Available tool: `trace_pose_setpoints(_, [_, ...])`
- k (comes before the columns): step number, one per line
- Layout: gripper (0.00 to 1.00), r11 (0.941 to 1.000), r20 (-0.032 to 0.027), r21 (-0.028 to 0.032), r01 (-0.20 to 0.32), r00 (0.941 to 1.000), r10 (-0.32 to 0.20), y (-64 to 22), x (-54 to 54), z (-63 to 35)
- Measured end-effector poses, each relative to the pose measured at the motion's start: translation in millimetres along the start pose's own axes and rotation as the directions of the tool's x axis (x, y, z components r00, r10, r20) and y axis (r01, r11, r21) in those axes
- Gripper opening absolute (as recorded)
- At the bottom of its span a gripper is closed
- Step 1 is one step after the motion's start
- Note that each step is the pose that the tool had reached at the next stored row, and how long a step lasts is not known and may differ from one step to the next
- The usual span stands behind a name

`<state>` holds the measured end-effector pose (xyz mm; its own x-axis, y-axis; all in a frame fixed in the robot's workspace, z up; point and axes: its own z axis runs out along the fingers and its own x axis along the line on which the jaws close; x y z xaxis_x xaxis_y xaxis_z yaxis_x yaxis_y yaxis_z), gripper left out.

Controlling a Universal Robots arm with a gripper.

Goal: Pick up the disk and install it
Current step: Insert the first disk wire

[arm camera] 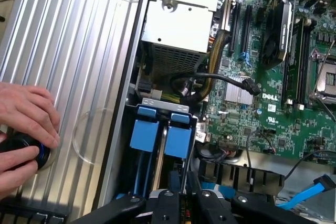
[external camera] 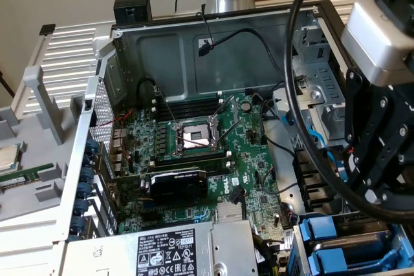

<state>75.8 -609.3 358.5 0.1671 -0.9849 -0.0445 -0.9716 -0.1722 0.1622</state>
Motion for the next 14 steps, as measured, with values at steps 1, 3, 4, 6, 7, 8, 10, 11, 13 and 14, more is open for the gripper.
trace_pose_setpoints(1, [0.18, 1.0, -0.0028, -0.0011, -0.001, 1.0, 0.001, 0.0, 0.0, 0.0])
trace_pose_setpoints(3, [0.18, 1.0, -0.0032, -0.0013, -0.001, 1.0, 0.001, 0.0, 0.0, 0.0])
trace_pose_setpoints(4, [0.18, 1.0, -0.0033, -0.0013, -0.001, 1.0, 0.001, 0.0, 0.0, 0.0])
trace_pose_setpoints(6, [0.18, 1.0, -0.0034, -0.0013, -0.001, 1.0, 0.001, -0.1, 0.0, 0.0])
trace_pose_setpoints(7, [0.18, 1.0, -0.0035, -0.0014, -0.001, 1.0, 0.001, -0.1, -0.1, -0.1])
trace_pose_setpoints(8, [0.18, 1.0, -0.0034, -0.0015, -0.001, 1.0, 0.001, -0.3, -0.5, -0.2])
trace_pose_setpoints(10, [0.18, 1.0, -0.0035, -0.0019, -0.001, 1.0, 0.001, -0.5, -1.5, -0.2])
trace_pose_setpoints(11, [0.18, 1.0, -0.0037, -0.0021, -0.001, 1.0, 0.001, -0.7, -2.1, -0.3])
trace_pose_setpoints(13, [0.18, 1.0, -0.0056, -0.0043, -0.001, 1.0, 0.001, -1.8, -3.3, -0.6])
trace_pose_setpoints(14, [0.18, 1.0, -0.0069, -0.007, -0.001, 1.0, 0.001, -2.1, -3.6, -0.7])
